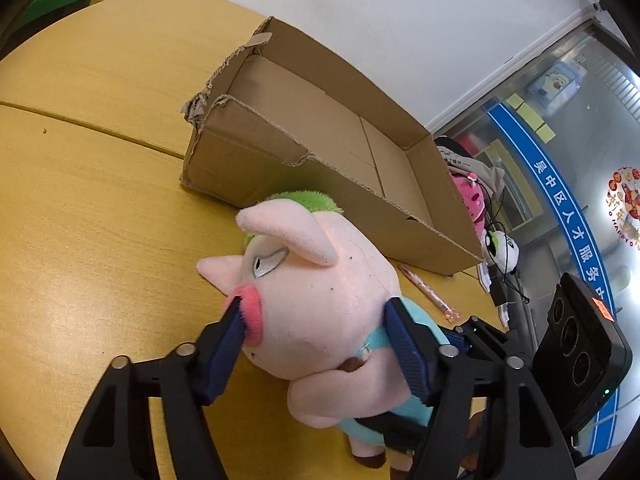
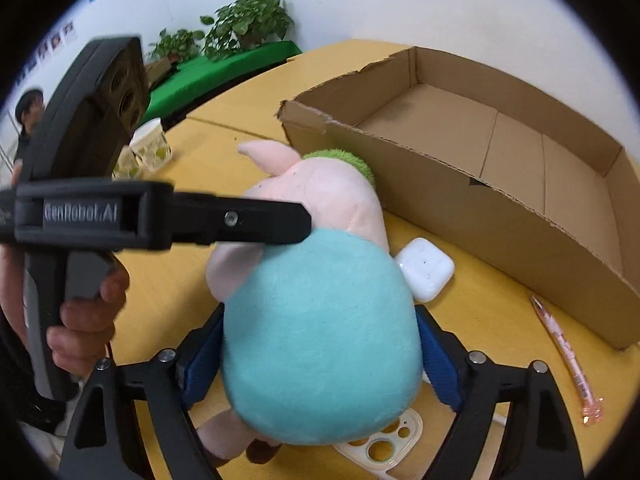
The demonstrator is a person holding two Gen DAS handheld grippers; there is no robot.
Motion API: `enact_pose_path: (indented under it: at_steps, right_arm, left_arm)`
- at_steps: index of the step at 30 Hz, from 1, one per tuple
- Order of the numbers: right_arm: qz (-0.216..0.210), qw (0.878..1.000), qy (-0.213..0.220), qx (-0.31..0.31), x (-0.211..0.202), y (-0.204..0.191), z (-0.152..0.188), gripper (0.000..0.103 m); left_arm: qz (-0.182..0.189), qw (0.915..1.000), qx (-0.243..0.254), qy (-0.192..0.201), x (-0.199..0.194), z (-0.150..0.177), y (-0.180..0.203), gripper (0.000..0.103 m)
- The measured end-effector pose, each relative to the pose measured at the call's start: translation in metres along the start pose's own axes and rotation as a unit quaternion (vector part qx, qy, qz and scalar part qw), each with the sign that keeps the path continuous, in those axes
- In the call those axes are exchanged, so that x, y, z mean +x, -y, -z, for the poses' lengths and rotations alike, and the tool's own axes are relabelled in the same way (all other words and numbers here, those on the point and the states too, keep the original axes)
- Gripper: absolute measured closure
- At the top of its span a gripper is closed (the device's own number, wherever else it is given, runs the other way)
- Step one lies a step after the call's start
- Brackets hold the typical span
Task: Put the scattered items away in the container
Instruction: 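Close the right gripper on the plush pig and lift it over the box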
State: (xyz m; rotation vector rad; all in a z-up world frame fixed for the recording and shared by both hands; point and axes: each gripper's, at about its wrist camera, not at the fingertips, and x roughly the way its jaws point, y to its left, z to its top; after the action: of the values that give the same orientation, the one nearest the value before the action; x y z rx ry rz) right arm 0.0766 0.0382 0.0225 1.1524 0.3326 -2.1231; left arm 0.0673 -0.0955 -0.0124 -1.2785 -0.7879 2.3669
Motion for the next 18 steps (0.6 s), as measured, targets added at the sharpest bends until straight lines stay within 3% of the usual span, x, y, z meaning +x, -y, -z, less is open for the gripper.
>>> enact_pose_path:
  at_steps: [3,10,18]
  right_arm:
    - [-0.002,1.0,0.002,0.006,-0.004,0.002,0.003,0.032]
    - [0.0,0.999,0.052,0.008,-0.031,-0.001,0.003,0.038]
    - [0.016,0.987,0.159,0.001,-0.089,0.002,-0.022,0.04]
  left_arm:
    - [0.003,1.0,0.007,0.002,-0.008,0.0,0.003,0.051]
    - [0.018,0.9992,0.025,0.026,-0.029,-0.01,0.025,0.053]
    - [0.039,0.9894,0.109,0.088,-0.073,-0.057,0.085,0.055]
